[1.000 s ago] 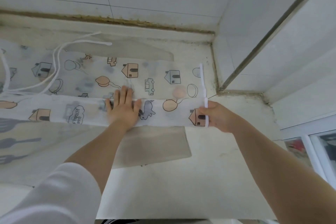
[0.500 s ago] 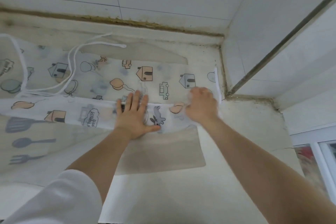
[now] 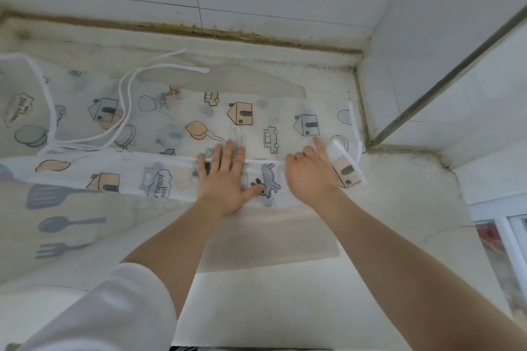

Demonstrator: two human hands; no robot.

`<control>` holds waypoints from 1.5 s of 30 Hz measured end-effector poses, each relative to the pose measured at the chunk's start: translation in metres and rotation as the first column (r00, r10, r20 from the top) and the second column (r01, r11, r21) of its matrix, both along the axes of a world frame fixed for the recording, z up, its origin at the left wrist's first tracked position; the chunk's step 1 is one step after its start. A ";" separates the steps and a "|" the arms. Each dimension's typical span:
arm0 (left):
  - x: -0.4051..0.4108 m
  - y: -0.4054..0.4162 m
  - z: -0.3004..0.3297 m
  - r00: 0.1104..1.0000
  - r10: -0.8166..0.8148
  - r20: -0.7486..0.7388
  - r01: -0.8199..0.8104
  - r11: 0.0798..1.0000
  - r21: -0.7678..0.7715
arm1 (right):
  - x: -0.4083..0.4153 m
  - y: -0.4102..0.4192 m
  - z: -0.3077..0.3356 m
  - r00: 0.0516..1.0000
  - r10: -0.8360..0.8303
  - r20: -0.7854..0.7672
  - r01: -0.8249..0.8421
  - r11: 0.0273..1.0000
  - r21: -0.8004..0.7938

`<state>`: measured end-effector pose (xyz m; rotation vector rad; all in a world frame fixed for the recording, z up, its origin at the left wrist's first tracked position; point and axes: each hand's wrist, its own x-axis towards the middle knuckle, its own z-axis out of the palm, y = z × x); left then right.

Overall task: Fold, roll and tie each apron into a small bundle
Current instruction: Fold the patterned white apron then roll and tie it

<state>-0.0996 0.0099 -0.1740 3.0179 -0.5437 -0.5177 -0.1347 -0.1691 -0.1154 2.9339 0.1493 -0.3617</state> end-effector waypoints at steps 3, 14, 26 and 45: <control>0.001 0.001 0.001 1.000 -0.014 0.000 0.014 1.000 0.004 | 0.000 -0.033 0.005 0.991 -0.086 -0.102 0.085 0.996 -0.005; 0.001 0.004 0.001 0.997 -0.071 -0.015 0.071 0.997 0.000 | -0.006 -0.027 -0.006 0.983 -0.100 0.153 0.109 0.993 -0.053; 0.020 0.089 0.016 0.998 0.049 0.043 -0.021 0.870 -0.492 | 0.039 0.059 -0.005 0.973 0.089 -0.214 -0.032 0.966 0.256; 0.101 0.222 0.029 0.996 0.014 -0.083 -0.014 1.000 -0.004 | 0.142 0.200 0.017 0.997 -0.005 -0.081 0.009 0.999 0.051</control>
